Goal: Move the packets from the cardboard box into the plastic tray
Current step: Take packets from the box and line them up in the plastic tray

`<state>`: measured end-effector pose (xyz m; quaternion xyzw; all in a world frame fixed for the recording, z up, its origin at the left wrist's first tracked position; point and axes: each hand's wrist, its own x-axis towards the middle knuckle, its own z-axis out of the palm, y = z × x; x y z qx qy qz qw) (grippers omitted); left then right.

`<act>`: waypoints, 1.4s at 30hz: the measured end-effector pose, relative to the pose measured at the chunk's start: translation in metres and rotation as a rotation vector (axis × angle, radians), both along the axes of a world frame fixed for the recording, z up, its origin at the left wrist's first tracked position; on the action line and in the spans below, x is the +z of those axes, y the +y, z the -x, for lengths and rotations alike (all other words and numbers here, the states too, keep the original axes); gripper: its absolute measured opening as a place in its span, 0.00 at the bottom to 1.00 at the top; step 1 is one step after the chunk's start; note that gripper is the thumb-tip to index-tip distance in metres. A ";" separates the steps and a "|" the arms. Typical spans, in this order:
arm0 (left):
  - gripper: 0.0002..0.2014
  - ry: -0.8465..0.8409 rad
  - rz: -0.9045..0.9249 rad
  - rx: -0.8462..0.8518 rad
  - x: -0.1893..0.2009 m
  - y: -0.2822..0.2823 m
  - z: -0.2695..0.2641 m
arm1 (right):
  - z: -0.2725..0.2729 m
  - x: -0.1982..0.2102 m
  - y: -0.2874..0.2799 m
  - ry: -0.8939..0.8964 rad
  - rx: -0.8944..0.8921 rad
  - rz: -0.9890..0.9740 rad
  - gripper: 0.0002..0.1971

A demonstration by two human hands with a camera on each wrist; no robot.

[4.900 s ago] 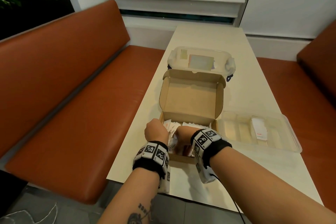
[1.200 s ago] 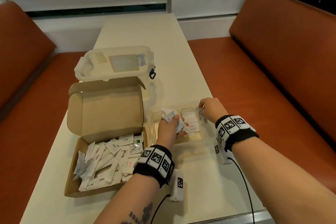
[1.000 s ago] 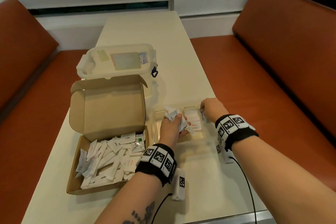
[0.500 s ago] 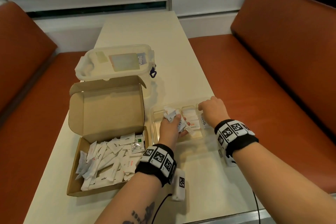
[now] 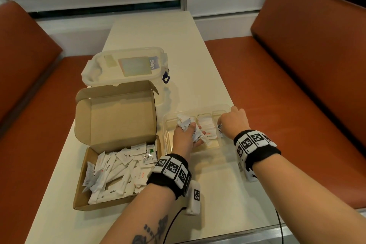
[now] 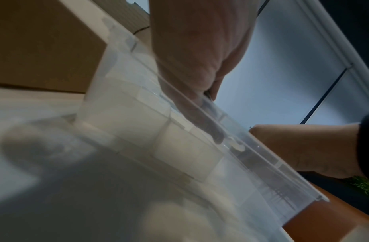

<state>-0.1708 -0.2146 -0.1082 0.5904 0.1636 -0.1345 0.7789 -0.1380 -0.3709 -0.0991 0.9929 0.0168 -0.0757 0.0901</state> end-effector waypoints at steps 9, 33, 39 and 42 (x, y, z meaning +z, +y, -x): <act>0.06 -0.044 0.004 -0.036 0.001 0.002 0.001 | 0.014 0.014 0.012 -0.231 0.014 -0.344 0.13; 0.18 0.088 0.334 0.016 0.006 0.024 0.002 | 0.043 0.012 0.058 -0.078 -0.263 -1.404 0.04; 0.16 0.066 0.326 0.039 0.003 0.025 0.000 | 0.038 0.016 0.049 -0.086 -0.319 -1.483 0.05; 0.16 0.044 0.291 0.001 0.003 0.025 0.001 | 0.037 0.014 0.047 -0.063 -0.308 -1.443 0.06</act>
